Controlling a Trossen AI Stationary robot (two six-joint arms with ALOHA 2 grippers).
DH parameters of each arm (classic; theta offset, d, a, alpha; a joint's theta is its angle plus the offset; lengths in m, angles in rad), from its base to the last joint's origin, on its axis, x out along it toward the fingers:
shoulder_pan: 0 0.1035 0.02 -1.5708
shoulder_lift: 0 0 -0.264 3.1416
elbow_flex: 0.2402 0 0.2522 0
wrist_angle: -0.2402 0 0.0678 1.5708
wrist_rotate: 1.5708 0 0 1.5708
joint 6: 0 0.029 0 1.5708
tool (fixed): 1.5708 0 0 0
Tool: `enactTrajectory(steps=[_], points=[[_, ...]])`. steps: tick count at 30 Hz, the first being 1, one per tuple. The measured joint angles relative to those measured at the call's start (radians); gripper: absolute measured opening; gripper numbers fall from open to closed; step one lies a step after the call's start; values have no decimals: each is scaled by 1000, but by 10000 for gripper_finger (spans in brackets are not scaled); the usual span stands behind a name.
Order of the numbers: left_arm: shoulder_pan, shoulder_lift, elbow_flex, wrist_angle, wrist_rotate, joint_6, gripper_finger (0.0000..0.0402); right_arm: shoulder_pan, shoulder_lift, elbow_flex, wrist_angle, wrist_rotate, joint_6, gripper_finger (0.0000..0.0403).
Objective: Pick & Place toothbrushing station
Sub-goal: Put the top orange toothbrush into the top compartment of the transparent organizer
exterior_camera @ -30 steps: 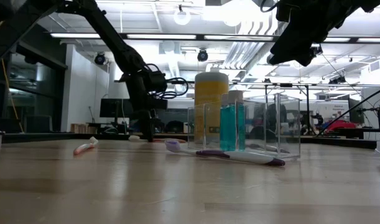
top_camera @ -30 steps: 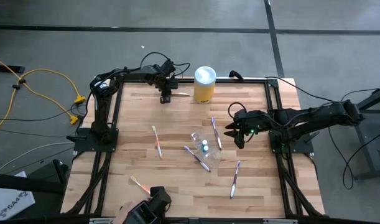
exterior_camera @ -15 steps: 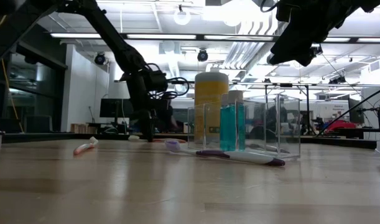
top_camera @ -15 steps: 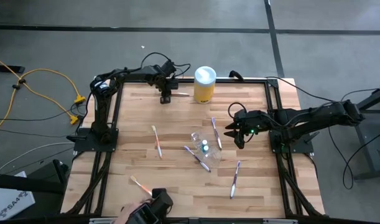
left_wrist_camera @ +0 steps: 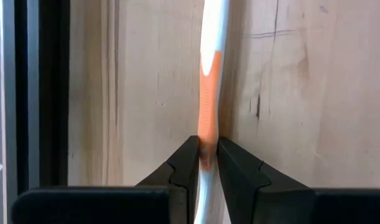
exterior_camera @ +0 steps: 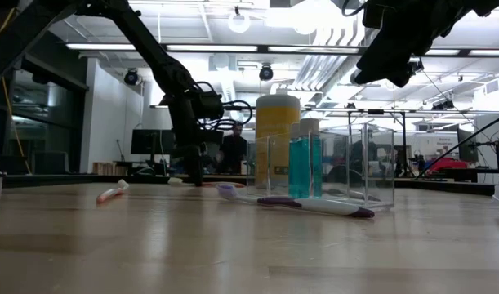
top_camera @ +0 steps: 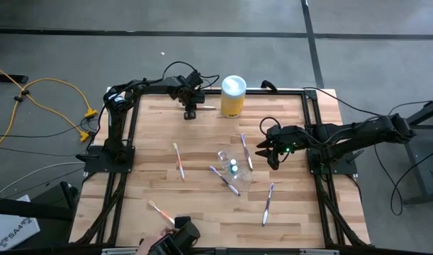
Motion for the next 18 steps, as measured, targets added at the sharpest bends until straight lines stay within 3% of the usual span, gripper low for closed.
enactTrajectory(steps=[10, 18], points=[[0, 0, 0, 18, -3, 0, 54, 0, 0, 0, 0, 1, 0, 144], [4, 0, 0, 47, 10, -5, 87, 0, 0, 0, 0, 2, 0, 144]])
